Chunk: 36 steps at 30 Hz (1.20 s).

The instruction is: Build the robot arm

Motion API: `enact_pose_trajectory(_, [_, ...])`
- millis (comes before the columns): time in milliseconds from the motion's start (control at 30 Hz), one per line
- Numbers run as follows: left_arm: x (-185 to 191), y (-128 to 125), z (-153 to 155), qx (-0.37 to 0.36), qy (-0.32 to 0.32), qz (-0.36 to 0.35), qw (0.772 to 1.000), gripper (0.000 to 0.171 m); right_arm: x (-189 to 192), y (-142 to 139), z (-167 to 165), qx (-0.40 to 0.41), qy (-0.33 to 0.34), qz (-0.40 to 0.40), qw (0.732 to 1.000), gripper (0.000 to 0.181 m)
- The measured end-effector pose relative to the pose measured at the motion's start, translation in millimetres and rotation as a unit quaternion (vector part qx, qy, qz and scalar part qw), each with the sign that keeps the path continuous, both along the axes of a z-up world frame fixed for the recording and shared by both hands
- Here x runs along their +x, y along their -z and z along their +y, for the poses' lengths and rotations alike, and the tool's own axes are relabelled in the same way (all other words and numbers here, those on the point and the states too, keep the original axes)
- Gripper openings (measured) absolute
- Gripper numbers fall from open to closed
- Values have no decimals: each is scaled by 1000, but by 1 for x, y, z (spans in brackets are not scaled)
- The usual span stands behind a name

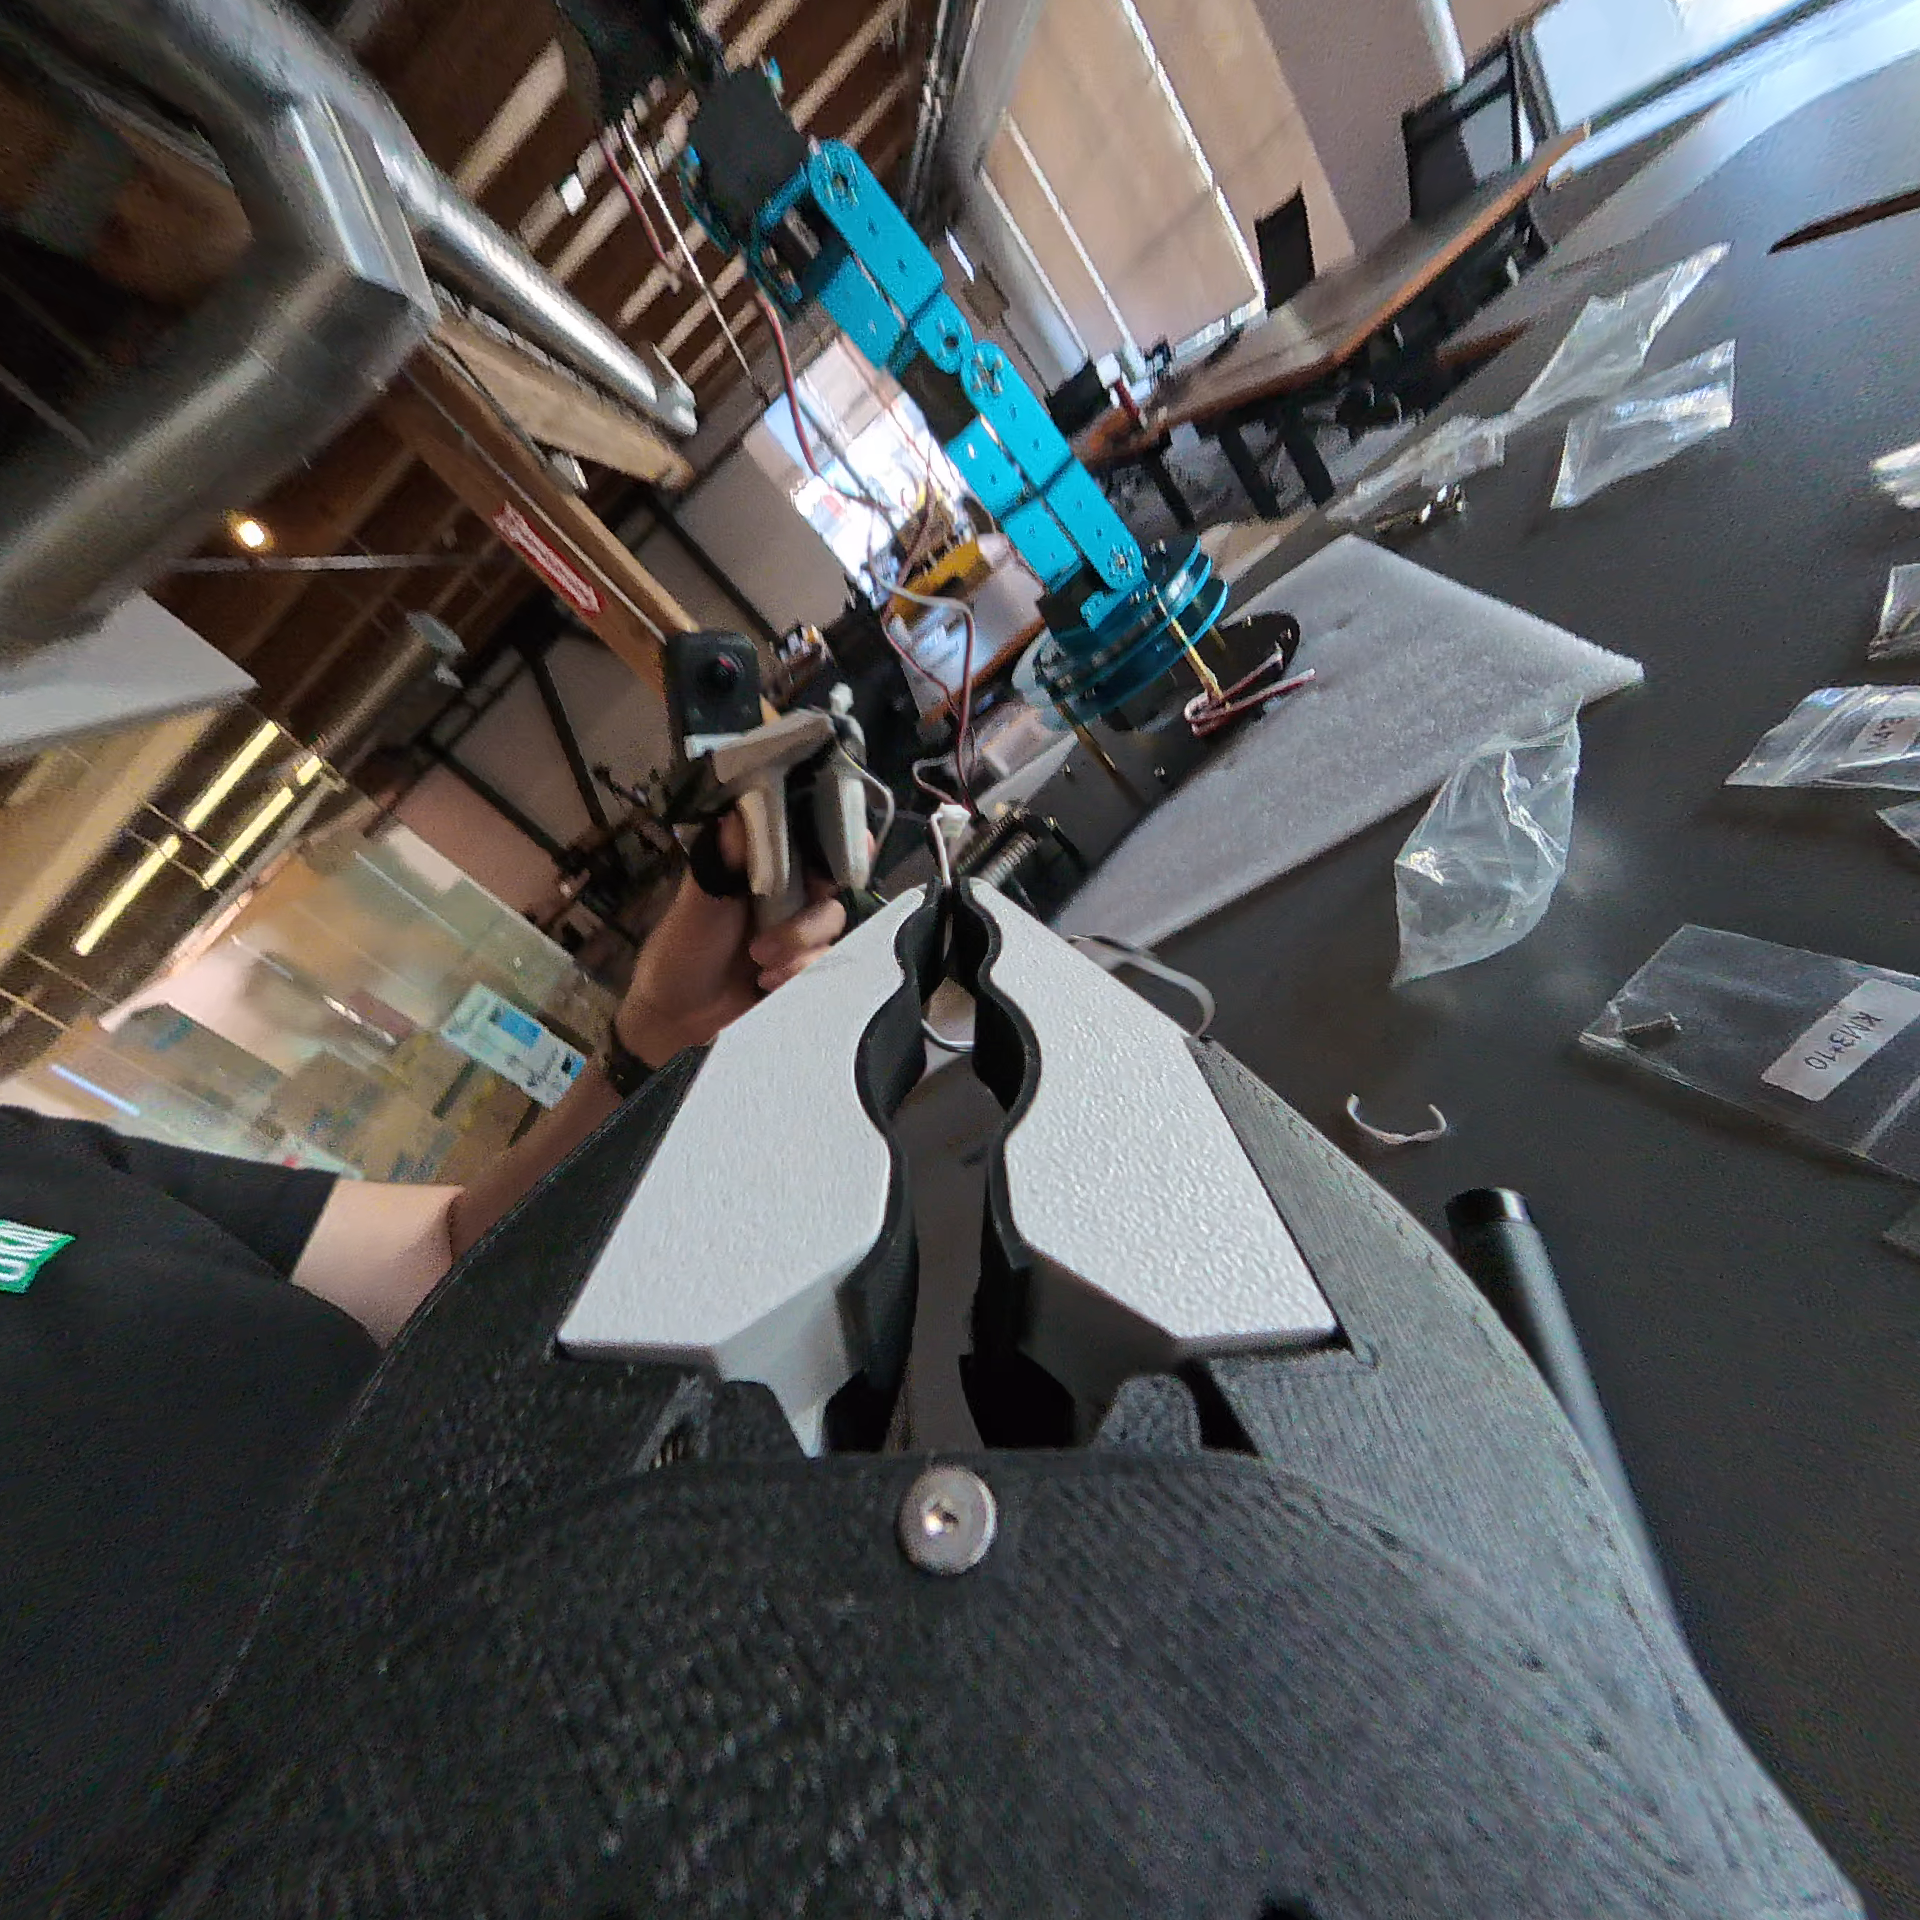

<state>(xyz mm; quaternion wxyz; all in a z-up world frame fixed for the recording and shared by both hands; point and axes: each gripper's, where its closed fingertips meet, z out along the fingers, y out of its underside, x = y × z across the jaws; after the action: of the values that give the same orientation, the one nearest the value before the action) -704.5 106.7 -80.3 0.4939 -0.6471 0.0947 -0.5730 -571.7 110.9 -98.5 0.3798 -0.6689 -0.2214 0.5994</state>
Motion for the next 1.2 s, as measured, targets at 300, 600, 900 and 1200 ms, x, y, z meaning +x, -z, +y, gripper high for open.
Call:
enact_pose_trajectory(300, [-12,26,12,-24,-9,39,999,0,37,-35,11,-19,48,112,992,0])
enact_pose_trajectory(600, [-8,59,17,-30,-37,143,989,0,64,-96,23,-6,41,197,980,0])
enact_pose_trajectory(900, [-5,82,13,-37,-38,188,981,0,86,-149,49,-12,40,271,962,0])
enact_pose_trajectory(1200, [-19,92,12,-44,-57,211,975,0,88,-175,65,-27,37,289,956,0])
